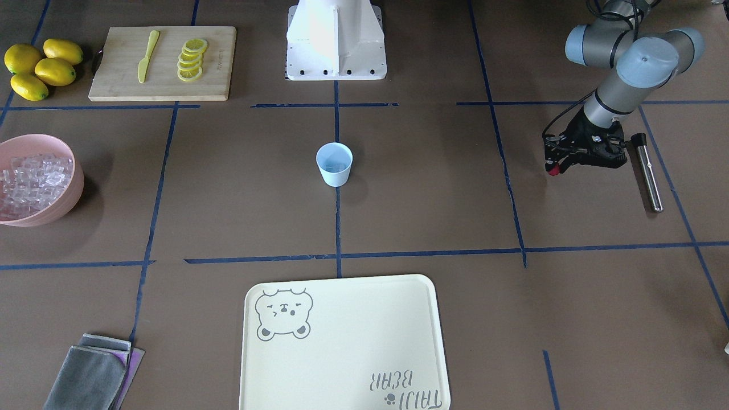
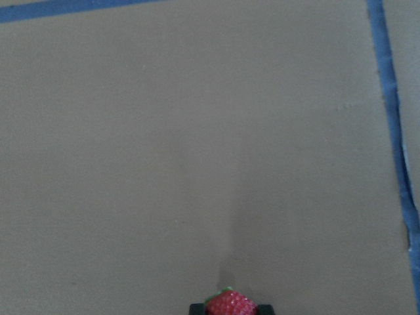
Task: Mash ice and strawberries in cup
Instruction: 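Carry the strawberry over the light-blue cup and release it inside, then withdraw the left arm from the cup out of view, then grasp the steel muddler beside the cup rack with the left gripper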
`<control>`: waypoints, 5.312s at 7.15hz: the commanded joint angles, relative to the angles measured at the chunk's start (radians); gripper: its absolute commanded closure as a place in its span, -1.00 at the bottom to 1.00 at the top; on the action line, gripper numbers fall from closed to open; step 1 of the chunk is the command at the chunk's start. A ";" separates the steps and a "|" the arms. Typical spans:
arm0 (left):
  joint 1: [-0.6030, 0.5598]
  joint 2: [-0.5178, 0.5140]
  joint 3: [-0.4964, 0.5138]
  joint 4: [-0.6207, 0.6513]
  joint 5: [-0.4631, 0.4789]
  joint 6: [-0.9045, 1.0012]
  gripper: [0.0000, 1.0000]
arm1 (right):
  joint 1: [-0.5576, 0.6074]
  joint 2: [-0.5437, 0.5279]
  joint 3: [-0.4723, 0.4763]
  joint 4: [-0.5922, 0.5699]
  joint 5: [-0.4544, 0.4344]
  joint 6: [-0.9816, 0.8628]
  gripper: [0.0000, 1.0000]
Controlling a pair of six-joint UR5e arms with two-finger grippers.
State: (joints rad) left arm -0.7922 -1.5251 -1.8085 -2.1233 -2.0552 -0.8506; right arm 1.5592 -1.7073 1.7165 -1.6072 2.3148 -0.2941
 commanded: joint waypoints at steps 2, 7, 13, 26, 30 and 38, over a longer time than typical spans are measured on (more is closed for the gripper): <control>-0.007 -0.144 -0.269 0.423 0.001 -0.008 1.00 | -0.001 0.000 0.000 0.001 0.000 0.000 -0.98; 0.213 -0.738 -0.145 0.799 0.143 -0.399 1.00 | -0.001 0.002 0.000 0.001 0.000 0.000 -0.98; 0.364 -0.971 0.136 0.753 0.288 -0.564 0.20 | 0.001 0.000 0.000 0.001 0.000 0.000 -0.98; -0.357 -0.185 -0.126 0.659 -0.199 0.533 -1.00 | 0.001 0.000 -0.009 0.007 0.002 0.001 -0.98; -0.553 0.087 -0.025 0.429 -0.220 0.757 -1.00 | 0.001 0.000 -0.014 0.013 0.002 0.001 -0.98; -0.352 -0.020 0.420 -0.145 -0.204 0.343 -1.00 | 0.001 -0.002 -0.015 0.013 0.002 0.000 -0.98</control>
State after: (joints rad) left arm -1.1648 -1.5356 -1.4117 -2.2639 -2.2604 -0.5072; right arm 1.5598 -1.7088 1.7016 -1.5938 2.3163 -0.2945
